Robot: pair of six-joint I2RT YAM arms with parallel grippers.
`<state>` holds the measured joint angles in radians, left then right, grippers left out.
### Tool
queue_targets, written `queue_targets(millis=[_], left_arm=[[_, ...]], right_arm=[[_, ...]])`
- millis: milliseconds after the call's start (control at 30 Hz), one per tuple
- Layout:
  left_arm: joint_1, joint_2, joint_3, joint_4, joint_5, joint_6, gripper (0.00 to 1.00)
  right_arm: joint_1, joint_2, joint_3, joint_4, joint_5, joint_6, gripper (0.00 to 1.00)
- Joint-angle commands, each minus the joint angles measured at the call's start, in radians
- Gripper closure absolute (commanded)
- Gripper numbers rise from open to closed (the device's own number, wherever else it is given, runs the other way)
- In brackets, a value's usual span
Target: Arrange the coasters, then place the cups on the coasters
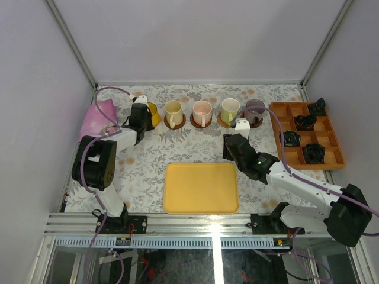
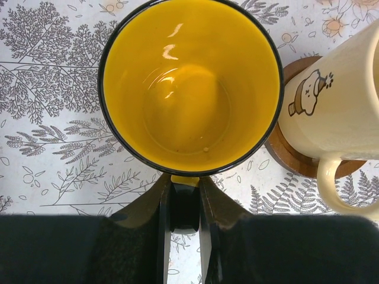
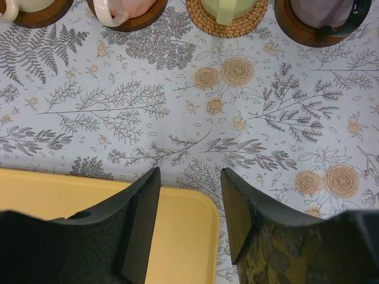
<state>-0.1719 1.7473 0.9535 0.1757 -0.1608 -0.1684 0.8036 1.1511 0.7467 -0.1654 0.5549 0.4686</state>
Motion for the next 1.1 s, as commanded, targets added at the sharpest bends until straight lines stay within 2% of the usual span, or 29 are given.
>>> queue_targets(millis=[0,800,900,1067], left_arm=[[0.009,-0.007,0.034,0.17,-0.013,-0.021,1.0],[0.009,0.004,0.019,0.166,-0.025,-0.026,0.99],[0.009,0.006,0.024,0.151,-0.03,-0.033,0.95],[0.009,0.017,0.04,0.12,-0.037,-0.039,0.81]], right_arm=[[-0.008,0.014,0.017,0.053,-0.017,0.01,0.48],[-0.008,0.024,0.013,0.06,-0.039,0.016,0.49],[-0.008,0.024,0.013,0.061,-0.042,0.016,0.49],[-0.008,0.026,0.013,0.06,-0.044,0.019,0.49]])
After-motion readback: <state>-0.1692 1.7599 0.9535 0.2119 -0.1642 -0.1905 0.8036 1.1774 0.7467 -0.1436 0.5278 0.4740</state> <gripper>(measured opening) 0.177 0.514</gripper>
